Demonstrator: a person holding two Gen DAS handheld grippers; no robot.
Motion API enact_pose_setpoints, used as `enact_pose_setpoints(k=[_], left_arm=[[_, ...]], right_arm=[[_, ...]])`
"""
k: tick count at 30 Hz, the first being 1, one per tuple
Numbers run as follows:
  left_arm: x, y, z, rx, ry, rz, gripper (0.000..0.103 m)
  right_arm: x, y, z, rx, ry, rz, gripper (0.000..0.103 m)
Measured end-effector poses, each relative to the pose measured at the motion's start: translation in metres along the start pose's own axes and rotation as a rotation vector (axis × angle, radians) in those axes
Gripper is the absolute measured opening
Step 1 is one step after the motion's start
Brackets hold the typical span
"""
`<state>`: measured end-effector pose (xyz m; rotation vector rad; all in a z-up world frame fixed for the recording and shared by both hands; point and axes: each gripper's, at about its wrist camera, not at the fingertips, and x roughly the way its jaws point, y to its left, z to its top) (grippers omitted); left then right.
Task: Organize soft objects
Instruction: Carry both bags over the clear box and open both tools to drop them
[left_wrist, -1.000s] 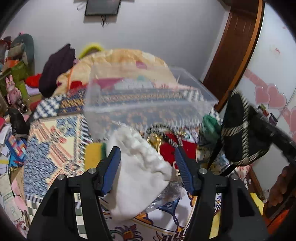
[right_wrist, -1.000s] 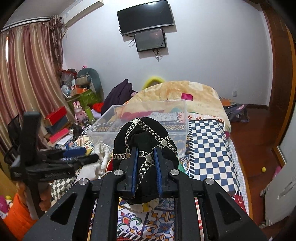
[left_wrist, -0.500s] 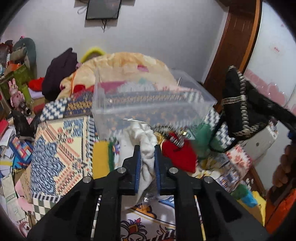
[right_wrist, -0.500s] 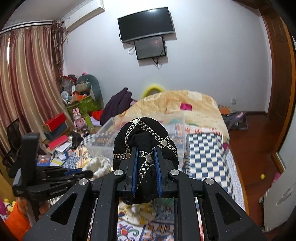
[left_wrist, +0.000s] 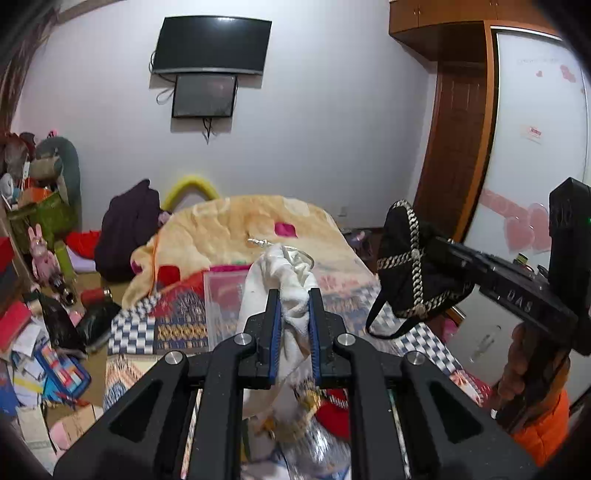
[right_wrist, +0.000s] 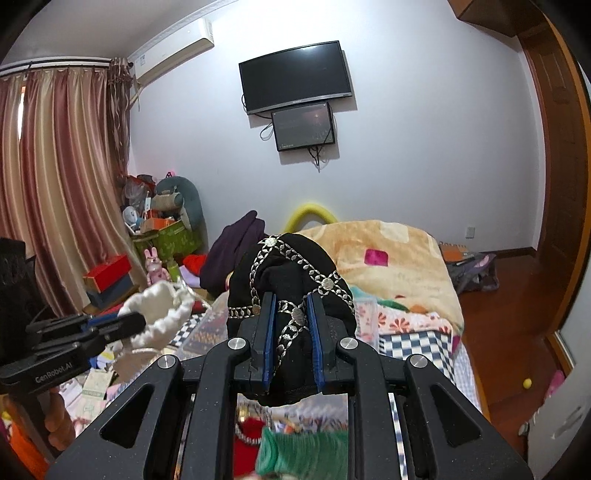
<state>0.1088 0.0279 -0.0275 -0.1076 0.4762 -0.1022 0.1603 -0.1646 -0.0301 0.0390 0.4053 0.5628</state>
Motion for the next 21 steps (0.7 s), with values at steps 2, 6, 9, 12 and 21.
enact_pose_setpoints(k=[2, 6, 9, 12, 21], left_arm=[[0.006, 0.001, 0.007, 0.000, -0.013, 0.010, 0.013], [0.029, 0.009, 0.016, -0.015, -0.016, 0.027, 0.013], [0.051, 0.015, 0.016, -0.013, -0.003, 0.060, 0.013], [0.073, 0.020, 0.012, -0.021, 0.035, 0.073, 0.013], [0.135, 0.027, -0.019, -0.005, 0.210, 0.097, 0.013]], right_arm=[[0.008, 0.001, 0.001, 0.003, 0.002, 0.002, 0.015], [0.029, 0.000, 0.000, -0.003, 0.035, 0.003, 0.015], [0.046, 0.002, -0.005, -0.017, 0.074, -0.003, 0.015], [0.063, 0.004, -0.012, -0.035, 0.121, -0.014, 0.015], [0.103, 0.000, -0.035, -0.053, 0.289, -0.018, 0.015]])
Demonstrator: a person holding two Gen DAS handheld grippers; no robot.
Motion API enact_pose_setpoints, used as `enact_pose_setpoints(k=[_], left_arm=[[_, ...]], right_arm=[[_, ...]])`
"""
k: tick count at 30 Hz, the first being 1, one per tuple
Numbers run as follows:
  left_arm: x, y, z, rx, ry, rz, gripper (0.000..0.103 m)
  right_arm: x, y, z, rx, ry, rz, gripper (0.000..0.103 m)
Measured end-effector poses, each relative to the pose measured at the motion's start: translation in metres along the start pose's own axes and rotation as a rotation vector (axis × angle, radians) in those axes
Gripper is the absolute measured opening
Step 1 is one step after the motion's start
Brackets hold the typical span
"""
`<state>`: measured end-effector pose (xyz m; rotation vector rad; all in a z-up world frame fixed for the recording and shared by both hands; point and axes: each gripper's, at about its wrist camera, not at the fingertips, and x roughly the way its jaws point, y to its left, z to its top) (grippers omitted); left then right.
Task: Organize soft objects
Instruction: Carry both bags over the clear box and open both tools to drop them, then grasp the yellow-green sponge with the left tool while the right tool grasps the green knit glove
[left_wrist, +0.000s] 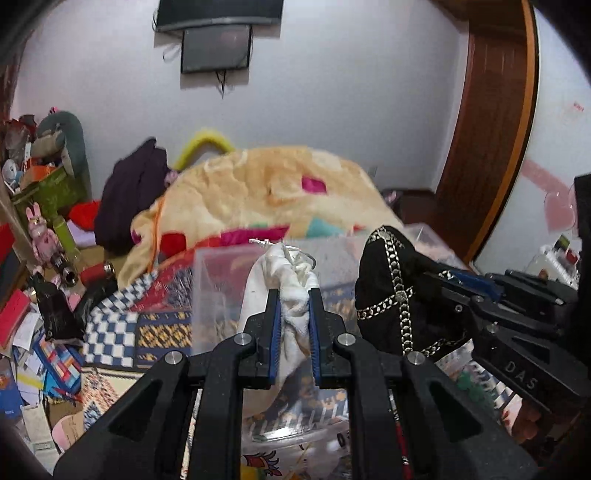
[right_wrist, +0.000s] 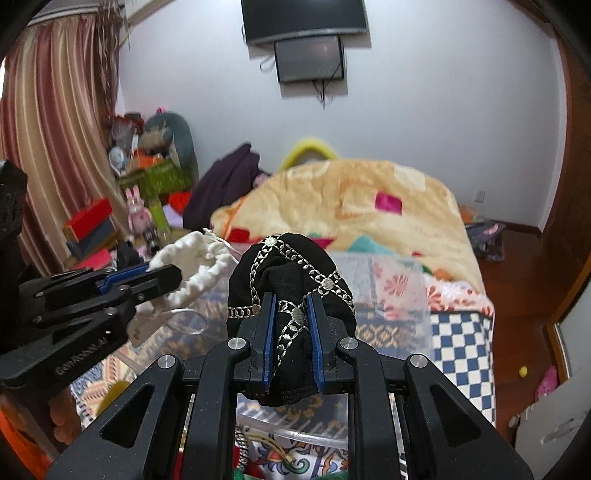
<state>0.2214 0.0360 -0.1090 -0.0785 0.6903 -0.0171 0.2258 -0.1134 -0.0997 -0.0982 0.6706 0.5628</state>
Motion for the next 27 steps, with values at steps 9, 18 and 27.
enact_pose_setpoints(k=[9, 18, 27], left_arm=[[0.026, -0.007, -0.017, 0.031, 0.118, -0.019, 0.013], [0.016, -0.013, -0.023, 0.042, 0.127, -0.032, 0.023], [-0.037, -0.004, -0.019, 0.033, 0.002, -0.027, 0.048]], right_arm=[[0.013, -0.003, -0.008, -0.032, 0.099, -0.019, 0.019], [-0.002, -0.007, -0.007, -0.024, 0.064, -0.015, 0.042], [-0.045, -0.014, -0.004, -0.015, -0.039, -0.033, 0.067]])
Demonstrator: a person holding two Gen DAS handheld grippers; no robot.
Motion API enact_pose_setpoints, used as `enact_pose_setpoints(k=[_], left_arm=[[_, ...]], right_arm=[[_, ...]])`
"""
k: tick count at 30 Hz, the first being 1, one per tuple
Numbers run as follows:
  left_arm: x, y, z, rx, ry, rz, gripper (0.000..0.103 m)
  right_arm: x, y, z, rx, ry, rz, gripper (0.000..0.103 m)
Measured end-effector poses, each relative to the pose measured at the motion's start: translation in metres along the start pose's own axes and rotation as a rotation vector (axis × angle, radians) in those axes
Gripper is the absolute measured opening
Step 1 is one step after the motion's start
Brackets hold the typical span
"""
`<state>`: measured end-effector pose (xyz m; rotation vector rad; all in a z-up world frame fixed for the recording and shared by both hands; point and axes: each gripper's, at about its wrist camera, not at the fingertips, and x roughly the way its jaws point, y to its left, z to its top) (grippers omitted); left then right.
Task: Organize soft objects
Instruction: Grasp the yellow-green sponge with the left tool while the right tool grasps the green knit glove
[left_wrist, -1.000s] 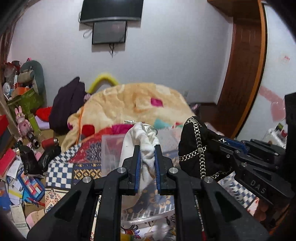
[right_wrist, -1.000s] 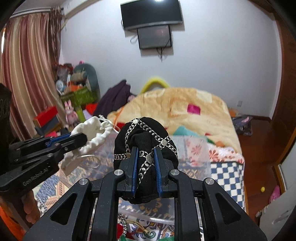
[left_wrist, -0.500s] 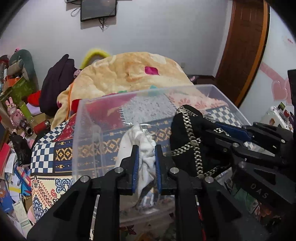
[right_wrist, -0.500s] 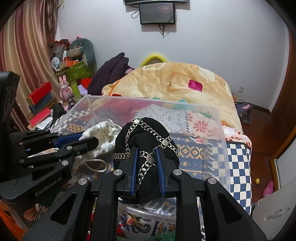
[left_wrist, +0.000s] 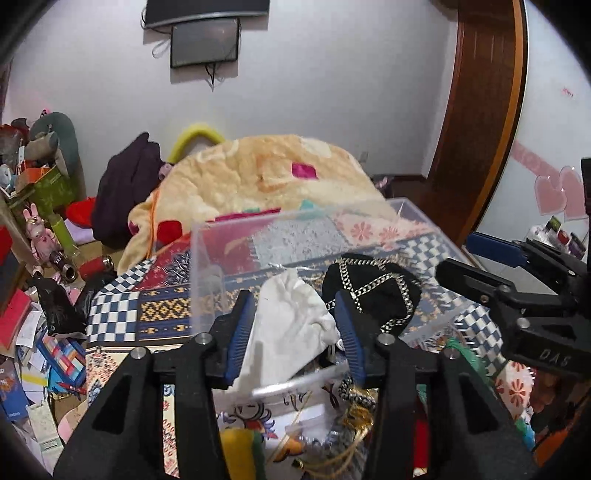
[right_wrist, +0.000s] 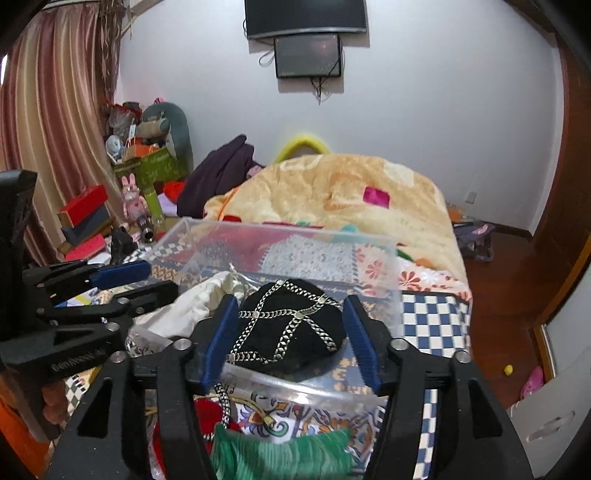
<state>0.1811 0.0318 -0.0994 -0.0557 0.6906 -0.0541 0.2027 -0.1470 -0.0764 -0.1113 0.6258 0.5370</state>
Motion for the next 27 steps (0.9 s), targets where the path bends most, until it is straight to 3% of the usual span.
enact_pose_setpoints(k=[4, 12, 24, 27], left_arm=[[-0.022, 0.007, -0.005, -0.013, -0.036, 0.018, 0.057], [-0.052, 0.016, -0.028, -0.005, -0.052, 0.052, 0.069], [-0.039, 0.028, -0.080, -0.045, 0.071, 0.062, 0.071], [-0.031, 0.031, -0.092, -0.065, 0.101, 0.061, 0.071]], right_arm=[[-0.019, -0.003, -0.004, 0.015, -0.051, -0.021, 0.087], [-0.027, -0.001, -0.028, -0.002, -0.027, -0.037, 0.088], [-0.006, 0.012, -0.078, 0.025, 0.118, 0.014, 0.088], [0.000, 0.011, -0.088, 0.030, 0.147, -0.011, 0.088]])
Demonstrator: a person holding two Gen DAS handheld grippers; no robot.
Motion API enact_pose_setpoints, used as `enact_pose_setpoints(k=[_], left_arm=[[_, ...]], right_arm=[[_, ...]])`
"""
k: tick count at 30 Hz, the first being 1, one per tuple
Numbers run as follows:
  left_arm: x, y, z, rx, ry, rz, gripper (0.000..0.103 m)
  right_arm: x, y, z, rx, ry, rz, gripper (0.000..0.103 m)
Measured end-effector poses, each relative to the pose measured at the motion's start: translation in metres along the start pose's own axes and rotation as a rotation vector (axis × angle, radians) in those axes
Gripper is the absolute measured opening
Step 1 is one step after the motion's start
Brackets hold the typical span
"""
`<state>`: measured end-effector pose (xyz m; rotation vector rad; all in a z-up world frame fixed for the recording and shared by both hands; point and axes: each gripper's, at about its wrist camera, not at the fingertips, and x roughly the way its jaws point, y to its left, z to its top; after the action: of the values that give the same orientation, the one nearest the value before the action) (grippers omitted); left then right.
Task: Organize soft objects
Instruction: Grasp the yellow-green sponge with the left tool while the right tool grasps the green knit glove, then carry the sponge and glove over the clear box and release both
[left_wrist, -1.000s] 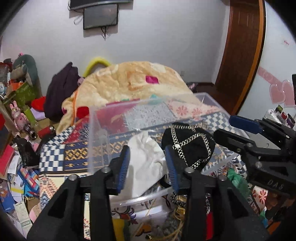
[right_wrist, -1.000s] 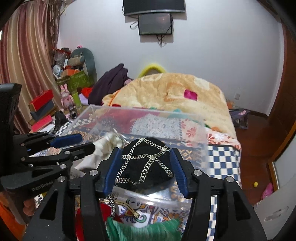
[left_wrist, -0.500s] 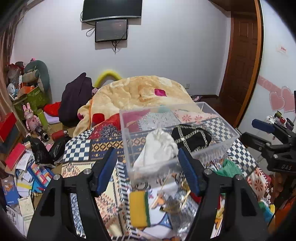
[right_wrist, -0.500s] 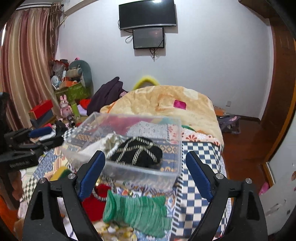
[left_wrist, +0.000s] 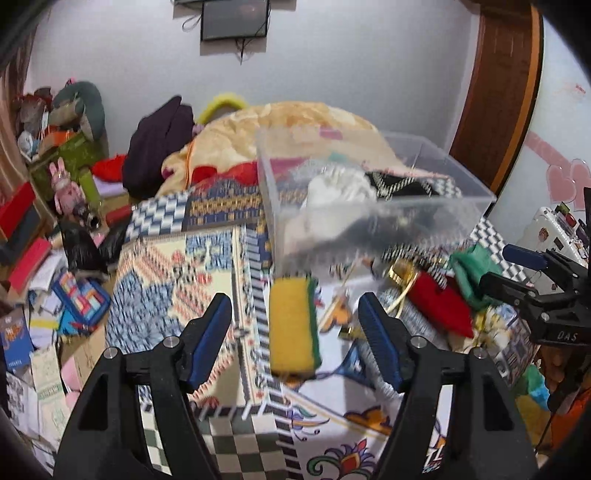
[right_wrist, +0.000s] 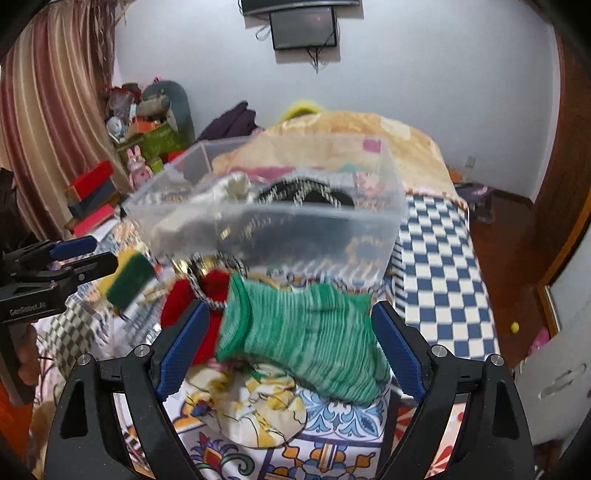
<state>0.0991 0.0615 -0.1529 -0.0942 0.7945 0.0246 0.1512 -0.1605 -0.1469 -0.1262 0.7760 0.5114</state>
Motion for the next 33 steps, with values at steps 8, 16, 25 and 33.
enact_pose_setpoints(k=[8, 16, 25, 33], left_arm=[[0.012, 0.004, -0.014, -0.030, 0.035, -0.026, 0.055], [0.023, 0.002, -0.021, -0.043, 0.070, -0.056, 0.029], [0.002, -0.007, -0.022, -0.019, 0.021, -0.053, 0.028], [-0.021, -0.010, -0.011, -0.010, -0.042, -0.039, 0.028]], right_arm=[[0.001, -0.030, -0.009, 0.096, 0.010, -0.053, 0.088], [-0.004, -0.045, -0.018, 0.126, 0.008, -0.066, 0.075], [0.002, -0.042, -0.012, 0.090, 0.009, -0.090, 0.029], [-0.005, -0.052, -0.009, 0.121, -0.004, -0.027, 0.009]])
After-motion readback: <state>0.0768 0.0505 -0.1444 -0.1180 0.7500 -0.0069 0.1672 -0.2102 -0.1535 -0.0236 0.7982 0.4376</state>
